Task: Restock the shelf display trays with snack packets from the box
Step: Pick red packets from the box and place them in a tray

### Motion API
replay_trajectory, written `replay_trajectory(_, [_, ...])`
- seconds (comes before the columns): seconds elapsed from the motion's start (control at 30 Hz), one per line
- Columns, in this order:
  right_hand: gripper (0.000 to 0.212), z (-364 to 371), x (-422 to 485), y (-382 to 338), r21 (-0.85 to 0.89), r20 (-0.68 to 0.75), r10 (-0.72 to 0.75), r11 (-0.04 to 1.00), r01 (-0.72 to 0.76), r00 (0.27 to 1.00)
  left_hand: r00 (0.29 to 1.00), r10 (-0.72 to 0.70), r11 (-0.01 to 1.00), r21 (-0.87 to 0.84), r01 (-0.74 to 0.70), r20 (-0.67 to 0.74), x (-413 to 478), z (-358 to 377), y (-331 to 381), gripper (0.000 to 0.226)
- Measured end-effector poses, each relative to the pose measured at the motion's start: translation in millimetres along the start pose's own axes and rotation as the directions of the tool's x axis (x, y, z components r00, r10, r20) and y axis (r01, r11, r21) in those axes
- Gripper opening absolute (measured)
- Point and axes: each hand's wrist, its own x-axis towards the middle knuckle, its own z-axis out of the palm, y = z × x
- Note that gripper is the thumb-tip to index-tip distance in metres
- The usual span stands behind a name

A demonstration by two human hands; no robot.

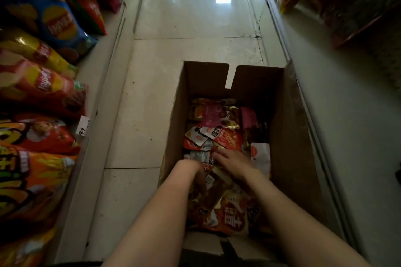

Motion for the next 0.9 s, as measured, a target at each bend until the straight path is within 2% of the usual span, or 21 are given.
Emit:
replay_trajectory(0.1, [0.05,8,9,4,-0.277,-0.186,-0.096,0.96,0.041,0.978,0.999,0.024,0.999,-0.033,-0.022,0.037,-1,-2,2,0.068])
replay_trajectory(0.17, [0.052,13,17,4,-0.307,-0.256,-0.056,0.952,-0.026,0.965,0.999,0.035,0.995,-0.092,-0.031,0.041,-3,-5,3,0.063])
replay_trajectory(0.23, [0.043,13,23,4,-0.336,-0.239,-0.004,0.938,-0.079,0.971,0.999,0.041,0.991,-0.129,-0.039,0.008,-6,-5,3,0.061])
replay_trajectory(0.3, [0.034,11,24,3,-0.396,-0.218,0.004,0.914,-0.092,0.976,0.996,0.035,0.986,-0.159,-0.046,-0.077,-10,-5,0,0.06])
replay_trajectory(0.4, [0.032,-1,8,-1,-0.363,-0.319,-0.011,0.925,-0.111,0.948,0.977,0.009,0.946,-0.315,-0.077,-0.211,-19,-7,-2,0.054])
replay_trajectory(0.5, [0.026,-23,-24,-17,-0.299,-0.454,-0.087,0.952,-0.059,0.887,0.939,-0.061,0.8,-0.579,-0.157,-0.339,-45,-11,0,0.043])
replay_trajectory(0.53, [0.02,-34,-41,-28,-0.228,-0.479,-0.089,0.973,-0.025,0.873,0.927,-0.097,0.726,-0.663,-0.184,-0.363,-60,-14,1,0.042])
replay_trajectory(0.6, [0.01,-59,-75,-58,0.044,-0.504,-0.03,0.997,0.061,0.863,0.917,-0.17,0.544,-0.81,-0.218,-0.361,-98,-20,4,0.046])
replay_trajectory(0.7, [0.02,-101,-132,-105,0.399,-0.577,0.097,0.9,0.177,0.811,0.906,-0.266,0.3,-0.921,-0.248,-0.33,-151,-26,7,0.049])
replay_trajectory(0.77, [0.026,-133,-175,-135,0.488,-0.625,0.161,0.844,0.222,0.764,0.908,-0.274,0.175,-0.945,-0.277,-0.317,-195,-32,6,0.048])
replay_trajectory(0.83, [0.023,-168,-225,-166,0.572,-0.653,0.242,0.778,0.259,0.717,0.917,-0.279,0.061,-0.958,-0.279,-0.285,-243,-36,8,0.037])
replay_trajectory(0.9, [0.014,-199,-272,-191,0.705,-0.609,0.36,0.654,0.275,0.707,0.928,-0.246,-0.037,-0.954,-0.296,-0.278,-298,-40,14,0.048])
